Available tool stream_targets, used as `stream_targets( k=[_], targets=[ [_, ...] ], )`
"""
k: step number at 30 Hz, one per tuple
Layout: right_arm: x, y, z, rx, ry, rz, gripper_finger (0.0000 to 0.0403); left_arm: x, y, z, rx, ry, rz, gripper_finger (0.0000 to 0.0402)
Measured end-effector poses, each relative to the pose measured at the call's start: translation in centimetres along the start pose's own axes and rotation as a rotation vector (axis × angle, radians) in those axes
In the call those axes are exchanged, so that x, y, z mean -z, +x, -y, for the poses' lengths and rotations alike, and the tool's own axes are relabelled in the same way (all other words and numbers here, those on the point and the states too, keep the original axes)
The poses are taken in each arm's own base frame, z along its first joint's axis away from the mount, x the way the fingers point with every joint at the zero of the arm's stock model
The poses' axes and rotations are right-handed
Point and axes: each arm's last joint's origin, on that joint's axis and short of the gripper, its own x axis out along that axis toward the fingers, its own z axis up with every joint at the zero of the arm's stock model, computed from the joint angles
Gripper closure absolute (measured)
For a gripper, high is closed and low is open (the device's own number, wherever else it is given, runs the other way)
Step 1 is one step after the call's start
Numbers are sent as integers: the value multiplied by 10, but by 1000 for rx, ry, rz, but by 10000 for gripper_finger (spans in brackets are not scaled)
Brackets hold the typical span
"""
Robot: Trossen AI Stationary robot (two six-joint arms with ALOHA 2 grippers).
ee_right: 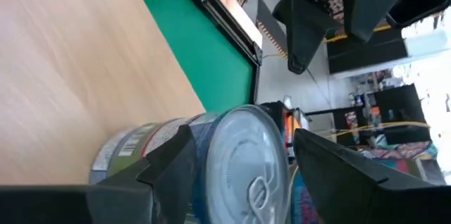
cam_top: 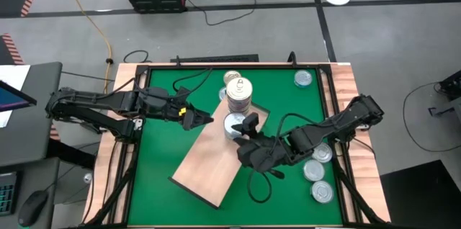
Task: Stack canned seafood by type on shelf
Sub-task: Stack the blue tuna can on top of the red tuna can on the shelf, then put the green white tuna can on the shelf
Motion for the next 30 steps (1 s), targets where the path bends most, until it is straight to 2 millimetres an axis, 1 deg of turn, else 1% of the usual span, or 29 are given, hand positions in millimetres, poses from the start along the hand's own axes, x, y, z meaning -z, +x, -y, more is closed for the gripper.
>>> stream_targets(
  k=[3, 5, 8, 10, 11, 13, 16, 20, 22, 25, 28, 30],
  targets=[
    [-2, -2, 1, 7, -37, 12, 127, 0, 0, 0, 3, 10, -3, 120],
    [-9, -10, 5, 14, -15, 42, 127, 0, 0, 0, 9, 18, -12, 120],
    [-18, -28, 11, 8, 58, 90, 127, 1, 0, 1, 27, 32, -37, 120],
    [-17, -45, 15, -16, 115, 86, 127, 2, 0, 1, 33, 43, -55, 120],
    [-14, -52, 19, -28, 176, 78, 127, 3, 0, 0, 24, 45, -62, 120],
    [-1, -66, 28, -61, 339, 40, 128, 5, -1, -5, -25, 61, -83, 120],
    [28, -81, 40, -130, 556, -81, 133, 5, -1, -13, -103, 118, -92, 120],
    [61, -92, 54, -127, 778, -259, 143, -2, 2, -27, -152, 180, -66, 120],
    [76, -95, 63, -110, 850, -329, 147, -7, 4, -37, -190, 217, -44, 120],
    [97, -89, 68, -63, 892, -418, 153, -17, 6, -54, -222, 252, 7, 120],
    [118, -71, 61, -28, 908, -496, 160, -23, 12, -73, -211, 257, 40, 120],
    [135, -60, 56, -47, 954, -539, 166, -21, 15, -85, -210, 243, 66, 120]
  ],
)
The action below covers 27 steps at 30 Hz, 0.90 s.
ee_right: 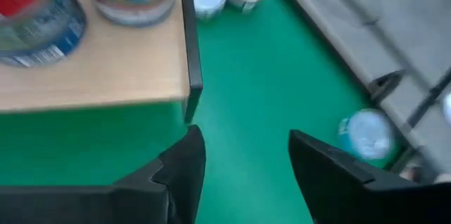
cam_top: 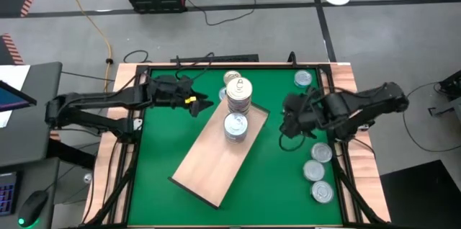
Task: Stack canned seafood by type on shelf
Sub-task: Put the green white tuna can on the shelf
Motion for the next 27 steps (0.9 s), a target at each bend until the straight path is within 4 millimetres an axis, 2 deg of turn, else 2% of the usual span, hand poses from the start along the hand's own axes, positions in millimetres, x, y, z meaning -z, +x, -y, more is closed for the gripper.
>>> stream_targets(
  k=[8, 14, 18, 21, 27],
  targets=[
    [11, 79, 25, -217, 249, -77, 197, 30, 5, -25, -5, -87, -7, 120],
    [13, 130, 58, -196, 499, -119, 220, 18, 2, -46, -61, -58, 36, 120],
    [9, 154, 81, -272, 633, -85, 229, 7, 8, -71, -131, -107, 58, 120],
    [1, 166, 94, -324, 713, -13, 233, 2, 18, -91, -114, -167, 28, 120],
    [-10, 186, 101, -327, 709, 65, 235, -9, 46, -129, -233, -239, -3, 120]
  ],
)
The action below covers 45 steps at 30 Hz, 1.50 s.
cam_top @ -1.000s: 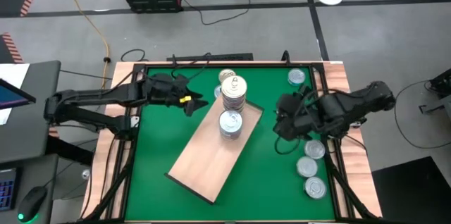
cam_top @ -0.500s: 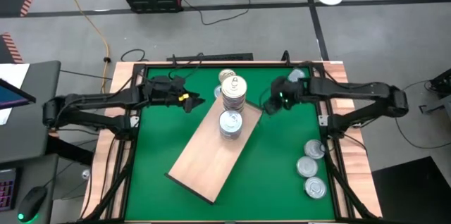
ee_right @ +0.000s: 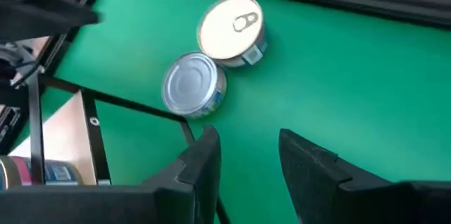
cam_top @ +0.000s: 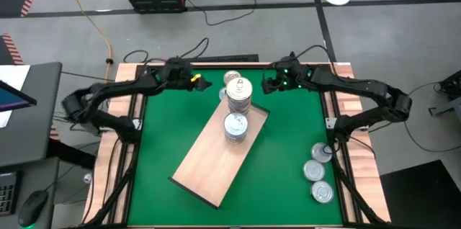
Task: Stack canned seafood by type on shelf
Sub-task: Put the green white tuna can on the shelf
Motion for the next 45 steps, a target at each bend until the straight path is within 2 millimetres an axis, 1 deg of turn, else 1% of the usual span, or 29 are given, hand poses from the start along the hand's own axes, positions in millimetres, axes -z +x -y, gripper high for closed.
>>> stream_targets(
  k=[5, 9, 12, 15, 18, 21, 24, 26, 29, 31, 34, 37, 40, 45],
  targets=[
    [1, 12, 0, -47, -79, -46, 235, -14, 45, -17, -49, -49, -84, 120],
    [3, 11, 3, -54, -117, -96, 235, -27, 77, -20, -58, -78, -163, 120],
    [2, 6, 6, -55, -140, -99, 235, -37, 93, -16, -84, -58, -195, 120],
    [-1, -1, 7, -81, -155, -88, 235, -43, 102, -11, -153, -33, -212, 120],
    [-4, -8, 7, -97, -157, -64, 235, -43, 107, -13, -244, -19, -228, 120],
    [-6, -11, 5, -112, -164, -40, 235, -41, 111, -16, -266, -42, -226, 120],
    [-7, -11, 6, -113, -165, -32, 235, -39, 111, -14, -262, -54, -224, 120],
    [-7, -11, 6, -112, -175, -34, 235, -37, 112, -11, -255, -38, -232, 120],
    [-6, -11, 7, -107, -189, -42, 235, -31, 103, 2, -270, 19, -259, 125],
    [-6, -11, 7, -104, -189, -47, 235, -26, 97, 11, -287, 75, -278, 137],
    [-5, -11, 7, -104, -189, -47, 235, -15, 96, 16, -306, 139, -346, 158],
    [-5, -11, 6, -108, -190, -45, 235, -10, 101, 12, -304, 138, -375, 179],
    [-5, -11, 6, -111, -183, -47, 235, -5, 103, 1, -291, 69, -382, 195],
    [-3, -11, 2, -129, -168, -51, 235, 10, 104, -17, -261, -18, -393, 215]
  ],
)
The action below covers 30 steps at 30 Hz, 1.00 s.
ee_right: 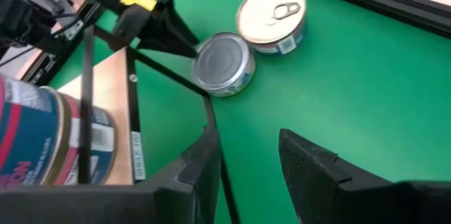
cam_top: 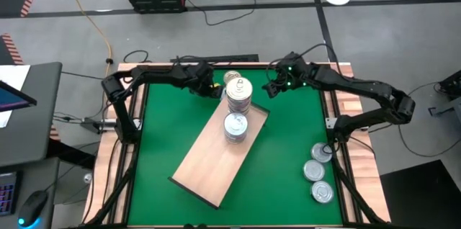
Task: Stack canned seafood by type on shelf
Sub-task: Put the green white tuna can on the shelf
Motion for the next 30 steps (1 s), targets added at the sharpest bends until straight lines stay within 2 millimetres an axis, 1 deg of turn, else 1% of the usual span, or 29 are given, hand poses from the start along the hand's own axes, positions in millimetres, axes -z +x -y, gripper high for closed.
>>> stream_targets(
  k=[4, 9, 13, 17, 18, 21, 24, 26, 28, 30],
  targets=[
    [2, 1, -4, -15, -11, -5, 235, 3, 4, -5, 62, -33, 12, 228],
    [2, 1, -5, -17, -12, -7, 235, 5, 5, -6, 50, -19, 8, 237],
    [2, 1, -5, -16, -12, -7, 235, 12, 4, -14, -72, 8, -43, 245],
    [2, 1, -5, -16, -12, -7, 235, 19, 2, -20, -149, 52, -110, 256],
    [2, 1, -5, -16, -12, -8, 235, 19, 0, -20, -150, 61, -111, 259],
    [2, 1, -5, -15, -11, -8, 235, 20, -15, -17, -158, 68, -100, 266],
    [2, 1, -5, -15, -9, -8, 235, 9, -32, -4, -82, 70, 33, 271],
    [3, 1, -6, -17, -11, -9, 235, 2, -37, 3, -18, 53, 97, 272],
    [3, 1, -6, -17, -11, -8, 235, -1, -32, 4, 30, 30, 114, 272],
    [3, 1, -6, -17, -9, -8, 235, -2, -22, 7, 87, 13, 118, 272]
  ],
)
